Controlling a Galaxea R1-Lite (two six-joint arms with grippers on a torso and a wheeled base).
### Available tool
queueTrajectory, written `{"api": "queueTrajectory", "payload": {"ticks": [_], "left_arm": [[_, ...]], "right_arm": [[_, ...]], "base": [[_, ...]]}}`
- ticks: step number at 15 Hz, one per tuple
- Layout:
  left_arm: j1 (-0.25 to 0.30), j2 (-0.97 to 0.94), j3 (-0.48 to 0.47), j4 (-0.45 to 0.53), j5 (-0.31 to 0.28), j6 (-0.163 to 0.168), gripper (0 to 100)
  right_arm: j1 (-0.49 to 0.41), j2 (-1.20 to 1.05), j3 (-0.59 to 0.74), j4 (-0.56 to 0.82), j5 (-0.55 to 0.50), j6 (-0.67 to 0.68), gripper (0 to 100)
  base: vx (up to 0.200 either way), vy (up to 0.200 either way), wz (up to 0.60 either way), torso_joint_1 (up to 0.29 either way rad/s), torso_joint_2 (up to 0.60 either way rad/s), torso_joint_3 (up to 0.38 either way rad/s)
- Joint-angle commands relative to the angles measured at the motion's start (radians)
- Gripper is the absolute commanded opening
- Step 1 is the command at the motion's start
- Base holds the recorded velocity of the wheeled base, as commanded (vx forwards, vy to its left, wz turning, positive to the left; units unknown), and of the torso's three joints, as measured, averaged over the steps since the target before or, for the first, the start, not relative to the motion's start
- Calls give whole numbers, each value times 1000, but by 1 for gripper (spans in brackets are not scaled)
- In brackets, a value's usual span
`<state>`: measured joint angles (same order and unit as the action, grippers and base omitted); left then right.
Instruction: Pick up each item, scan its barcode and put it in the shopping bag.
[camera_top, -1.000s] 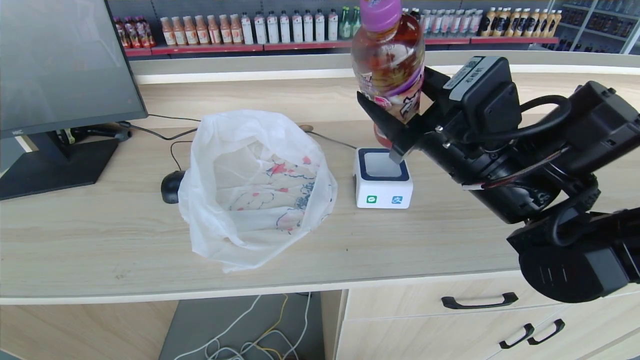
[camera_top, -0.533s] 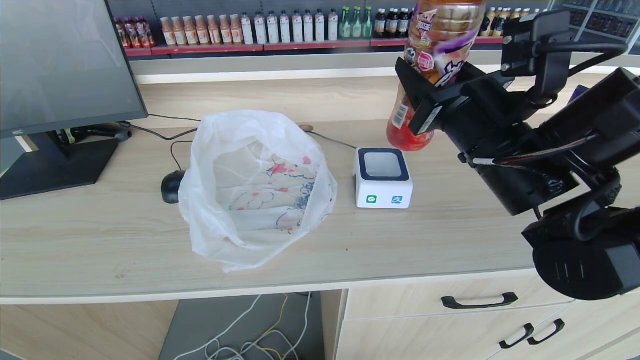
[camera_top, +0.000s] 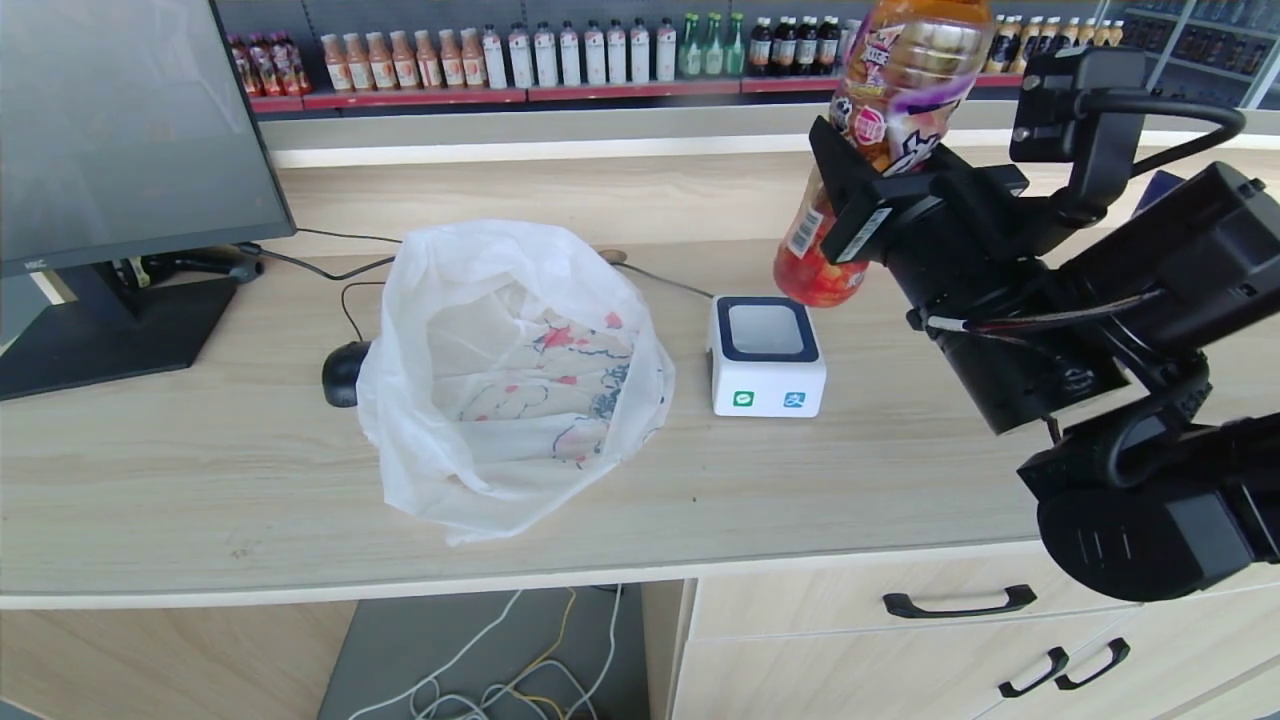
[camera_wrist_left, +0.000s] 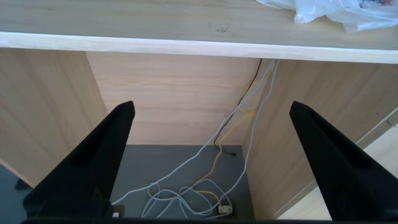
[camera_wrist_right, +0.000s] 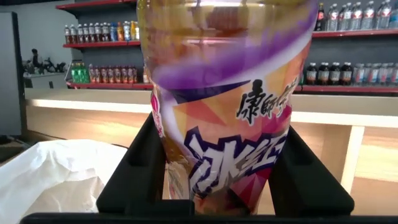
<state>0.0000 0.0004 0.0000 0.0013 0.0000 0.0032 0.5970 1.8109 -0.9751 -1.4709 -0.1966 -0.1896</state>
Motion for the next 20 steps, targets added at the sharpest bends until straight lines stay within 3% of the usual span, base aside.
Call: {"api": "queueTrajectory", "payload": {"ticks": [1, 12, 20], "left_arm": [[0, 0, 0, -1, 0, 0, 100], [0, 1, 0, -1, 0, 0, 100], [0, 1, 0, 0, 0, -2, 100]], "right_arm": [[0, 10, 3, -2, -9, 1, 0], [4, -79, 88, -23, -15, 32, 0], [4, -117, 88, -31, -10, 36, 0]], "base": [[0, 0, 0, 0, 0, 0], [0, 0, 0, 0, 0, 0], [0, 200, 0, 2, 2, 2]]}}
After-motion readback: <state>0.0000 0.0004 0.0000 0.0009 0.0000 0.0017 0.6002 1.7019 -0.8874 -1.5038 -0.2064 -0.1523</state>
